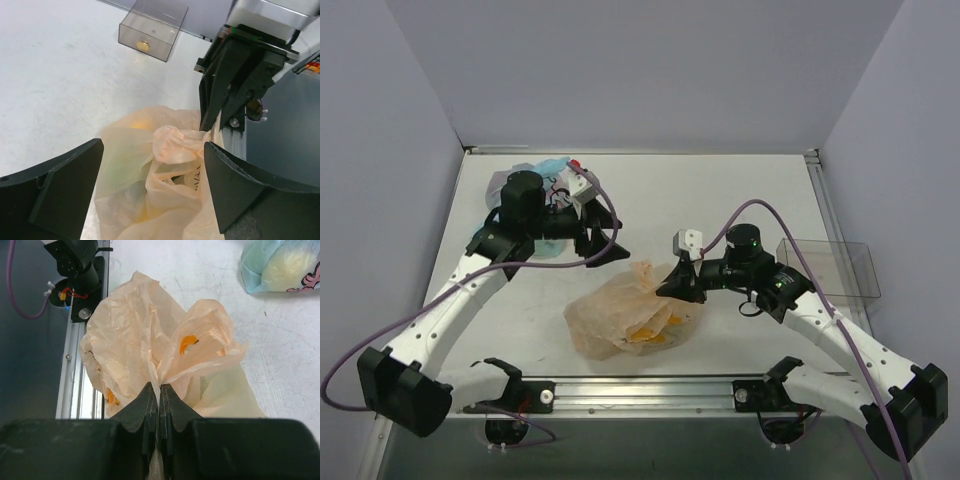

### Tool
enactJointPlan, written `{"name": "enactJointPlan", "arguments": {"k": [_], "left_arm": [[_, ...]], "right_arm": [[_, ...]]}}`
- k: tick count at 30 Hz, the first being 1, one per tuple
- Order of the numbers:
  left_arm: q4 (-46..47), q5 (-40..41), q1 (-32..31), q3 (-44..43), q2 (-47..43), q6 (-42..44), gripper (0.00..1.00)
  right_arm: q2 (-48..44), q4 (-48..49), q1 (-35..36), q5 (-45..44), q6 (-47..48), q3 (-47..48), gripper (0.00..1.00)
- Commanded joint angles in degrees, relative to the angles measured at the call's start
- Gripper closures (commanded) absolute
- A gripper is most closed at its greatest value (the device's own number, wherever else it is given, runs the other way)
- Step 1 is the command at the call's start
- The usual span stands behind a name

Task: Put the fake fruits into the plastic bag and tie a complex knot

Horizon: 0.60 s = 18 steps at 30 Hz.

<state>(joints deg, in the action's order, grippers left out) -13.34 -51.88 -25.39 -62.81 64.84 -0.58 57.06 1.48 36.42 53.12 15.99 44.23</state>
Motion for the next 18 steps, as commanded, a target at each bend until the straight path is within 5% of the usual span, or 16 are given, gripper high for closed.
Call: {"name": "enactJointPlan", "arguments": {"k": [1,8,18], "left_arm": [[-4.76,-5.15,-0.1,-5.13,6.52,-0.47,0.06],[-7.05,-11.4,-1.77,-6.8,11.8,-1.53,0.06],[-7.93,-7.46,-7.4,-4.43,14.52,-1.8,0.14]], "right_arm": [[-0.98,-1.21,0.84,-0.12,5.27,1.47,1.0],[-1.33,-3.94,1.37,-1.97,9.5,1.83,1.0],[-1.42,-4.38,1.9,-2.41,11.79,2.09,1.0]]}}
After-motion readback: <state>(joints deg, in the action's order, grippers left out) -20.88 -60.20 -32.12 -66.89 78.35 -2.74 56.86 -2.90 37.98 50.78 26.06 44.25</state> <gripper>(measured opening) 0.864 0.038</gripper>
